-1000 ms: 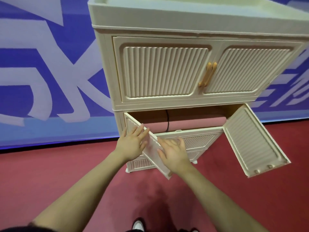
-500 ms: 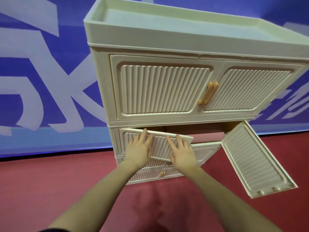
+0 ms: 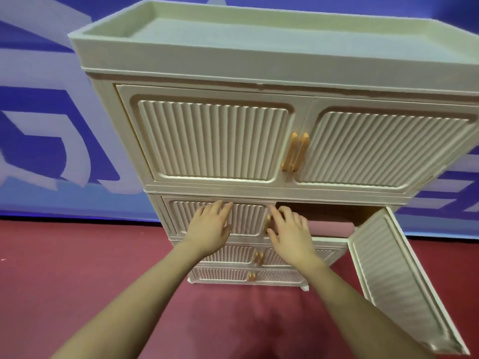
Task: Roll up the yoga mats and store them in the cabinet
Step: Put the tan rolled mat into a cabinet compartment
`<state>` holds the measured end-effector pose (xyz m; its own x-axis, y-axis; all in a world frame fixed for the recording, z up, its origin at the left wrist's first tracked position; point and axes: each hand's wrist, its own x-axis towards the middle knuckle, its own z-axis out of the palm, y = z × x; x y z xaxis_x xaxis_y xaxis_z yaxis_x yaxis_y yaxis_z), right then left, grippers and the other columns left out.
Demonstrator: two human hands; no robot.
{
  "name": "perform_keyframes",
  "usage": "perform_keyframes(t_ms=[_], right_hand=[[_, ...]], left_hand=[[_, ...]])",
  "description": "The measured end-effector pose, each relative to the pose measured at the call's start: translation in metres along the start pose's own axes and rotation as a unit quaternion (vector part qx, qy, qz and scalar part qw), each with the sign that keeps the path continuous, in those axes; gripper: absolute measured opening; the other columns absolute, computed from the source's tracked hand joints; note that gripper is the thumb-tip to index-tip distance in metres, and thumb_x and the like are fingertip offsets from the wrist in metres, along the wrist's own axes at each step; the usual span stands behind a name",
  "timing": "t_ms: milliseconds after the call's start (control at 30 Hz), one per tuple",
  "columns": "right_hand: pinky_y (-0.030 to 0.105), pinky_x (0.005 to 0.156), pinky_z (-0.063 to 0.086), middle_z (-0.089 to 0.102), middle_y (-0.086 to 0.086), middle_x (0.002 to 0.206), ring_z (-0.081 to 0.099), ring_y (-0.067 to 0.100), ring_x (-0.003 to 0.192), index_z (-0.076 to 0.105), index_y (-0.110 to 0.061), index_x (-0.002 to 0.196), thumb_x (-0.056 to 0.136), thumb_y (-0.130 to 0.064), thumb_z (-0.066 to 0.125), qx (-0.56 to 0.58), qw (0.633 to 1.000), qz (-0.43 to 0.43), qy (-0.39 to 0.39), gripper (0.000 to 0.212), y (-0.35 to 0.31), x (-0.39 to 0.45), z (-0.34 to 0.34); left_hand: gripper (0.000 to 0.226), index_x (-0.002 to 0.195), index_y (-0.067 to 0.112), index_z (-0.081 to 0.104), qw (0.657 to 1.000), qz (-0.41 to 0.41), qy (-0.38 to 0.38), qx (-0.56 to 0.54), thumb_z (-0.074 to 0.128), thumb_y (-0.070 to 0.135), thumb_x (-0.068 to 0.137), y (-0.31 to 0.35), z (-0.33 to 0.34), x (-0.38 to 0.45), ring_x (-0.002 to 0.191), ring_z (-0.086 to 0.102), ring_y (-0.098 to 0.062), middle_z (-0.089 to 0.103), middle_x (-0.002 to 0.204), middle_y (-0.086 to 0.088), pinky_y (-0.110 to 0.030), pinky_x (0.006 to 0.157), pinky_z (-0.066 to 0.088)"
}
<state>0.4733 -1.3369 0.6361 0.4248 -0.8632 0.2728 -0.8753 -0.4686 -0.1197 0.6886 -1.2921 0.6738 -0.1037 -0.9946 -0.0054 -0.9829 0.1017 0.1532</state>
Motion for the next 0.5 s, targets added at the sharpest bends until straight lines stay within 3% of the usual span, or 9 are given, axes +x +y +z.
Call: perform_keyframes(t_ms=[100, 167, 300, 400, 500], right_hand=[[0.039, 0.074, 0.049, 0.063, 0.006, 0.101, 0.062, 0.027, 0.085, 0.061, -0.007, 0.119, 0.085, -0.032, 0.046, 0.041, 0.999, -0.005, 0.034, 0.044, 0.043, -0.016, -0.025], [0.039, 0.072, 0.049, 0.064, 0.004, 0.099, 0.062, 0.026, 0.084, 0.064, -0.008, 0.114, 0.085, -0.033, 0.038, 0.044, 0.998, -0.008, 0.047, 0.046, 0.082, -0.030, -0.044], [0.038, 0.075, 0.049, 0.063, 0.002, 0.097, 0.062, 0.024, 0.086, 0.066, -0.010, 0.109, 0.085, -0.032, 0.038, 0.037, 0.998, 0.009, 0.043, 0.043, 0.155, -0.060, -0.070], [0.033, 0.085, 0.040, 0.064, -0.001, 0.102, 0.062, 0.022, 0.093, 0.068, -0.014, 0.110, 0.086, -0.031, 0.039, 0.023, 0.998, 0.029, 0.041, 0.041, 0.203, -0.085, -0.081], [0.027, 0.089, 0.029, 0.065, 0.002, 0.111, 0.062, 0.024, 0.100, 0.066, -0.013, 0.115, 0.082, -0.022, 0.052, 0.024, 0.997, 0.062, 0.039, 0.037, 0.235, -0.102, -0.087]], left_hand=[[0.049, 0.120, 0.008, 0.062, 0.998, 0.016, 0.053, -0.015, 0.047, 0.033, 0.080, 0.045, -0.001, 0.003, 0.094, 0.065, -0.033, 0.065, 0.110, -0.011, -0.043, 0.079, 0.052], [0.051, 0.115, 0.010, 0.064, 0.997, 0.028, 0.057, -0.034, 0.041, 0.037, 0.078, 0.086, 0.000, 0.007, 0.091, 0.066, -0.030, 0.066, 0.106, -0.009, -0.040, 0.075, 0.053], [0.052, 0.117, 0.009, 0.064, 0.995, 0.064, 0.034, -0.071, 0.042, 0.039, 0.080, 0.160, 0.015, 0.020, 0.098, 0.065, -0.029, 0.066, 0.111, -0.009, -0.041, 0.081, 0.051], [0.056, 0.120, 0.009, 0.062, 0.992, 0.085, 0.010, -0.093, 0.039, 0.042, 0.082, 0.209, 0.030, 0.028, 0.103, 0.063, -0.031, 0.064, 0.116, -0.011, -0.044, 0.084, 0.048], [0.062, 0.137, 0.013, 0.048, 0.991, 0.093, -0.009, -0.095, 0.031, 0.047, 0.087, 0.252, 0.036, 0.038, 0.123, 0.047, -0.029, 0.051, 0.135, -0.008, -0.040, 0.099, 0.032]])
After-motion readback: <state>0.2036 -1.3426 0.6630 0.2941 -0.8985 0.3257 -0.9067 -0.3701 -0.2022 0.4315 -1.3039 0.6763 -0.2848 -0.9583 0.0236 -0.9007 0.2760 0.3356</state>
